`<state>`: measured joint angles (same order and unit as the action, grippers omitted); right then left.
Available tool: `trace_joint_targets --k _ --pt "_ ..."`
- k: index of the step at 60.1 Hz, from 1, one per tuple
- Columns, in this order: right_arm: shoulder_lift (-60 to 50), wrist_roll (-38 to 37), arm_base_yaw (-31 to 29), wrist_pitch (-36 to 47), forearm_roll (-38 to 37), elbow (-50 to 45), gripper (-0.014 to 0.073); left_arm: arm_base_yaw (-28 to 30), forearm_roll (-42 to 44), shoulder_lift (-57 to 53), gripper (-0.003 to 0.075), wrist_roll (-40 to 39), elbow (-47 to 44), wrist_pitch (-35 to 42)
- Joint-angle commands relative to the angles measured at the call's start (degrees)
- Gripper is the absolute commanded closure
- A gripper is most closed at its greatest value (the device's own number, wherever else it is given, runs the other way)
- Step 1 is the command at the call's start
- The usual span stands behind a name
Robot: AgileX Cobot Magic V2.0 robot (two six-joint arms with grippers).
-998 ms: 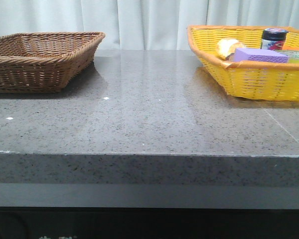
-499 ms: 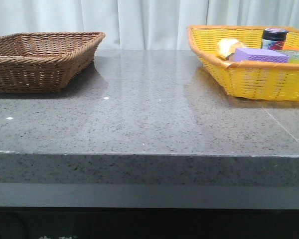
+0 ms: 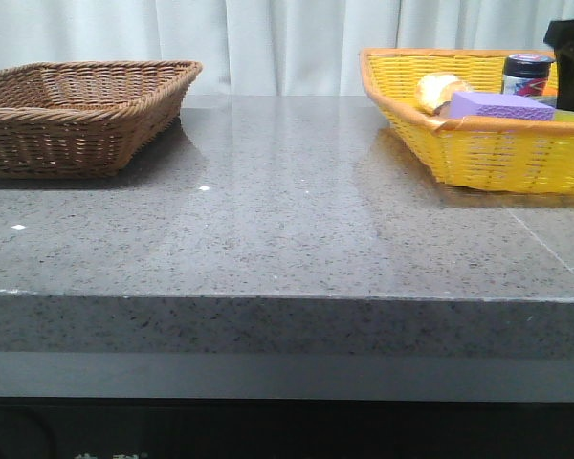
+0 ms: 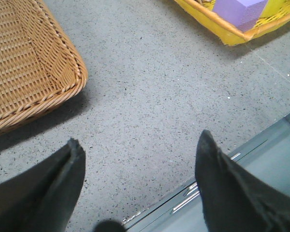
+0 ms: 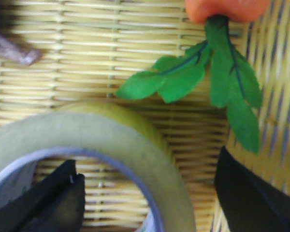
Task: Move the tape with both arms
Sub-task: 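Lower the right gripper into the yellow tape roll and grasp it, then lift the tape roll out of the yellow basket toward the table center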
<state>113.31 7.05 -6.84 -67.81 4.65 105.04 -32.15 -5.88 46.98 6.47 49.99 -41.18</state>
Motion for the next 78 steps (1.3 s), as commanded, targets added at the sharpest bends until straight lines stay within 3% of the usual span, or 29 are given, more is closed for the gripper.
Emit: trace_joint_targets --k 1,16,41,65,78 --pt "-2.0 1.0 -0.2 1.7 0.4 2.2 0.0104 -0.4 -0.6 0.0 0.0247 0.1 1.9 3.6" --pt "-1.3 2.2 -0.2 0.9 0.4 2.2 0.0339 -0.4 -0.6 0.0 0.0247 0.1 1.9 3.6" --pt "-4.9 3.6 -0.2 -1.1 -0.5 2.2 0.0508 -0.4 -0.6 0.0 0.0247 0.1 1.9 3.6" --pt "-14.6 3.9 1.0 -0.8 0.8 2.2 0.0524 -0.4 -0.6 0.0 0.0247 0.1 1.9 3.6" --pt "-19.3 4.0 8.5 0.1 2.4 2.2 0.0524 -0.4 -0.6 0.0 0.0247 0.1 1.9 3.7"
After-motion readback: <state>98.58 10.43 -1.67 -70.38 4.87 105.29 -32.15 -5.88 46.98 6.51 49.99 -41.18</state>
